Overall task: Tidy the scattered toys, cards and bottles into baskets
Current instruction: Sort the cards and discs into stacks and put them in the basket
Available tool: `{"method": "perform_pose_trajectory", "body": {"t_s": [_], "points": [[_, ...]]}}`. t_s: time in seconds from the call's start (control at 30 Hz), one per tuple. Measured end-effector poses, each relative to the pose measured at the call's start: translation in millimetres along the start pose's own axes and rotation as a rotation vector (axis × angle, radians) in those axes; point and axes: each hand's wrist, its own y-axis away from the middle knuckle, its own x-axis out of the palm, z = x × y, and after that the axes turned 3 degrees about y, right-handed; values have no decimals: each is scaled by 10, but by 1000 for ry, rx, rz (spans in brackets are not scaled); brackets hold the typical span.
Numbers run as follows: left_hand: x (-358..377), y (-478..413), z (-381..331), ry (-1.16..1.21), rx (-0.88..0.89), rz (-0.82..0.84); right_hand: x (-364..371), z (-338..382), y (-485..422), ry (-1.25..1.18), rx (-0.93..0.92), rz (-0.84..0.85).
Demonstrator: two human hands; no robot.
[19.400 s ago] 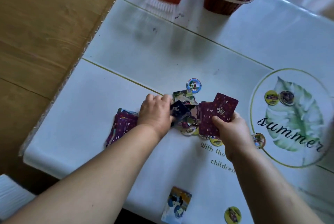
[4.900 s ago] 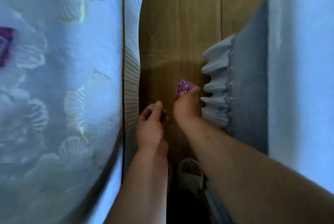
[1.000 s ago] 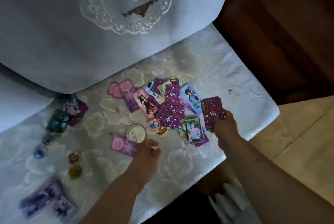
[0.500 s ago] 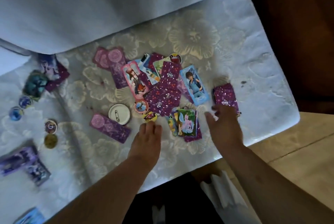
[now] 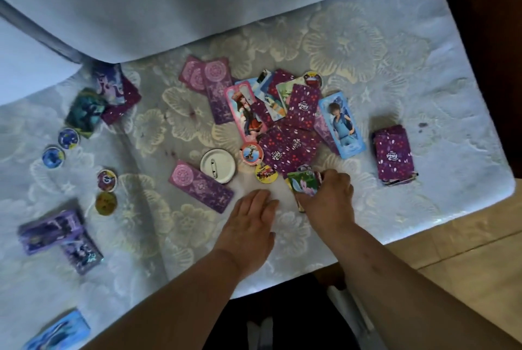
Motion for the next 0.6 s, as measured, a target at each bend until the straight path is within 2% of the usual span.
{"method": "perform_pose_trajectory", "body": {"t_s": [0.1, 0.2, 0.33, 0.47, 0.6], "points": [[-80, 69, 71, 78, -21, -99, -34, 47, 71, -114, 34, 8], [-160, 111, 230, 121, -66, -237, -116, 46, 114, -201, 139, -90], [-334, 49, 436, 55, -86, -359, -184, 49, 78, -341, 272, -78], [-536, -182, 503, -36, -44, -438, -272, 190, 60, -356, 81, -75], [-700, -442, 436, -83, -86, -247, -207, 483, -60, -203, -192, 28]]}}
